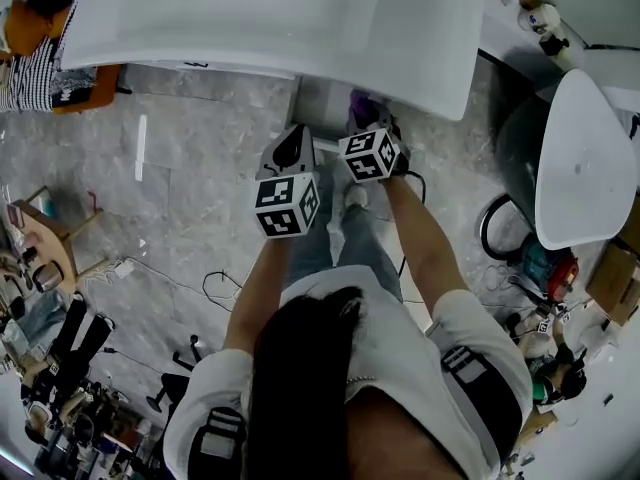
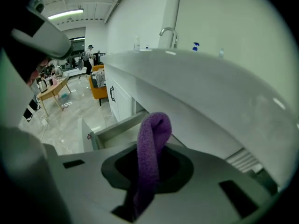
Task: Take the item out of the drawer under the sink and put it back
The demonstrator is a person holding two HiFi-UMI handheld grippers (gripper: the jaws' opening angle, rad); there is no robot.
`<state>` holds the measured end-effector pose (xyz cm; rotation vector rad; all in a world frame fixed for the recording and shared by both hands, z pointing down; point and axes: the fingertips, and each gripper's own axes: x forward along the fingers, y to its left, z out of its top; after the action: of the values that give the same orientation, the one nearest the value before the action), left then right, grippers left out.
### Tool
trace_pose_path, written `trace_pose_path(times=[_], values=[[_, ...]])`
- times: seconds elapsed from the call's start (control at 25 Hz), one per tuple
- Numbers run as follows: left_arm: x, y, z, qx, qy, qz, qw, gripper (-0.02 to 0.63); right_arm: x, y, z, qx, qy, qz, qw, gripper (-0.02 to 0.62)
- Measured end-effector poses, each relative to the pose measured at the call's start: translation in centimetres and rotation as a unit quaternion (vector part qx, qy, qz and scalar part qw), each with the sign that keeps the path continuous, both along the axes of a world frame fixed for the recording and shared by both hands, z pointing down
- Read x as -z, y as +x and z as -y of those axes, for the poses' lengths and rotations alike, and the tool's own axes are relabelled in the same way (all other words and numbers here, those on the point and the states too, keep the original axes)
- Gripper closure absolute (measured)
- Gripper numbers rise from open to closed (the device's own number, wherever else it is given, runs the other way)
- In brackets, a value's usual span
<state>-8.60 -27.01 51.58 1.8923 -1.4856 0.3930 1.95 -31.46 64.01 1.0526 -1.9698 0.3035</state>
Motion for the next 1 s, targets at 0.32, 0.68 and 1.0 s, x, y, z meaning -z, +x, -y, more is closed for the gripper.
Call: trace_pose_path(times=[0.32,0.68,1.0], values=[[-1.3,-0.9,1.2,0.010,-0.004,-0.012,0.9999,0.601,-3.8,-0.6,1.4,0.004,-0.034,-0.019,0.999,0.537],[-1.5,-1.9,1.6,0.012,-0.007,-0.007,0.9999,0.601,-5.9,-0.6,2.1,-0.004,-0.064,-0.029,0.998,0.537],[-2.6,-1.9,1.7,0.015,-0.018,-0.008,0.9997,0.601,-7.9,-0.9,1.6,-0.003,-0.090,-0.036,0.995,0.537]])
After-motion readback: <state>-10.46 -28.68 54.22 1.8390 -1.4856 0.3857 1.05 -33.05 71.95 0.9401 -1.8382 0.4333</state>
